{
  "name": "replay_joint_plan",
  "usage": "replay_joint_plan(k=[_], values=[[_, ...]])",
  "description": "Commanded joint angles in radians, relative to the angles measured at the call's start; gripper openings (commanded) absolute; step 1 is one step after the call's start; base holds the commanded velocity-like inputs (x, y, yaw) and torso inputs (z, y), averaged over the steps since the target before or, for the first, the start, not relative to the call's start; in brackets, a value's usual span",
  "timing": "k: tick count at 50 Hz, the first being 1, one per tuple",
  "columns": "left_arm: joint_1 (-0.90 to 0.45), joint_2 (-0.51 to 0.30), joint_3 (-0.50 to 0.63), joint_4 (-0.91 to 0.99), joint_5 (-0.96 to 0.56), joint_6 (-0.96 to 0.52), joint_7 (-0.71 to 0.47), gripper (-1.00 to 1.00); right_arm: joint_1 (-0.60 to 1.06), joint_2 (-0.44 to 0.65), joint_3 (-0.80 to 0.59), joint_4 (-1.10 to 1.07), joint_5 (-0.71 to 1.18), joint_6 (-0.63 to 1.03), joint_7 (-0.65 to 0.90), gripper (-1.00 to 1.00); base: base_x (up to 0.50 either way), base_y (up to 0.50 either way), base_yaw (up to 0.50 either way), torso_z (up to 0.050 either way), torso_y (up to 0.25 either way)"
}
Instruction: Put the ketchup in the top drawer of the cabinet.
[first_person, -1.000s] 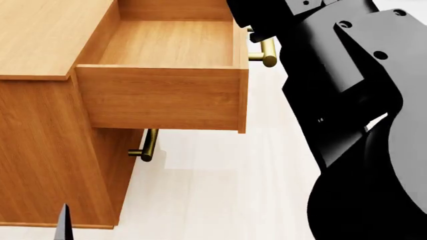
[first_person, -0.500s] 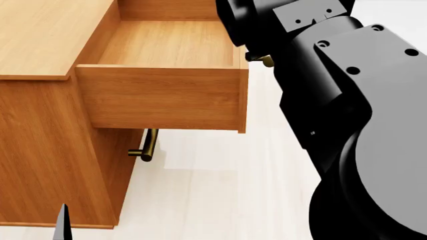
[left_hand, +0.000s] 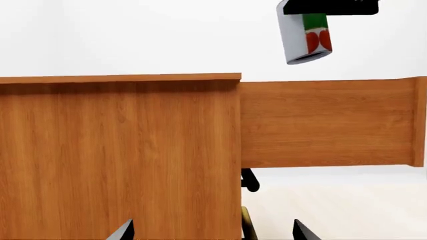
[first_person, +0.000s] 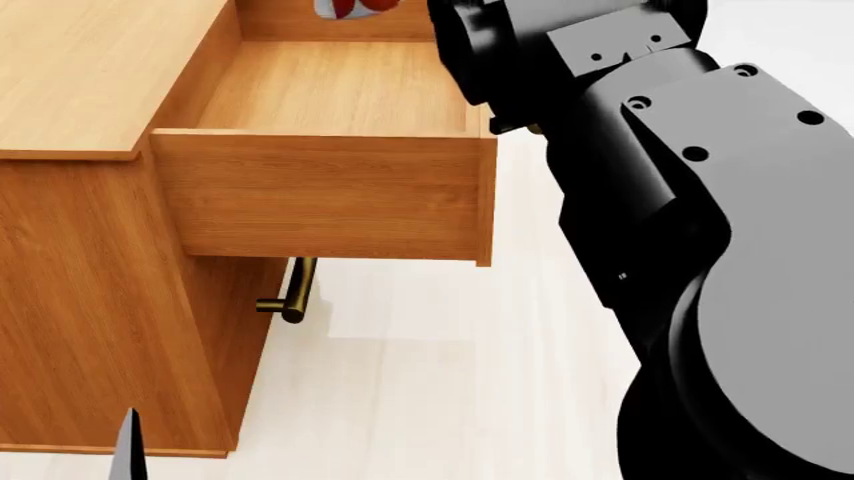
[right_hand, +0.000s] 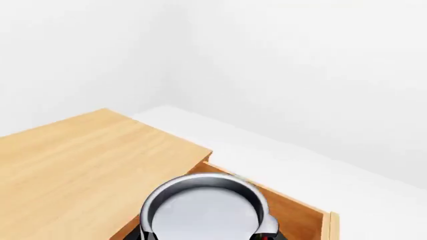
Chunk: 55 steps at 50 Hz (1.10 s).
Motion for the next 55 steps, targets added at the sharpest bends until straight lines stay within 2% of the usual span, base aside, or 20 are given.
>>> replay_joint_plan(k=[1,23,55], values=[[0.000,-0.002,0.000,-0.003,-0.002,0.004,-0.001,1.00,-0.007,0.000,0.007,0.002,-0.037,0.072,-0.041,-1.00,0.00,0.00,0.00,0.000,0.000],[-0.003,-0.004,0.004,-0.011,-0.006,0.009,-0.005,1.00,-0.030,0.000,0.015,0.004,-0.070,0.123,-0.056,-1.00,0.00,0.00,0.00,0.000,0.000],[-0.009,-0.009,0.008,-0.023,-0.012,0.013,-0.008,1.00,-0.057,0.000,0.003,0.016,-0.012,0.165,-0.053,-1.00,0.00,0.00,0.00,0.000,0.000]])
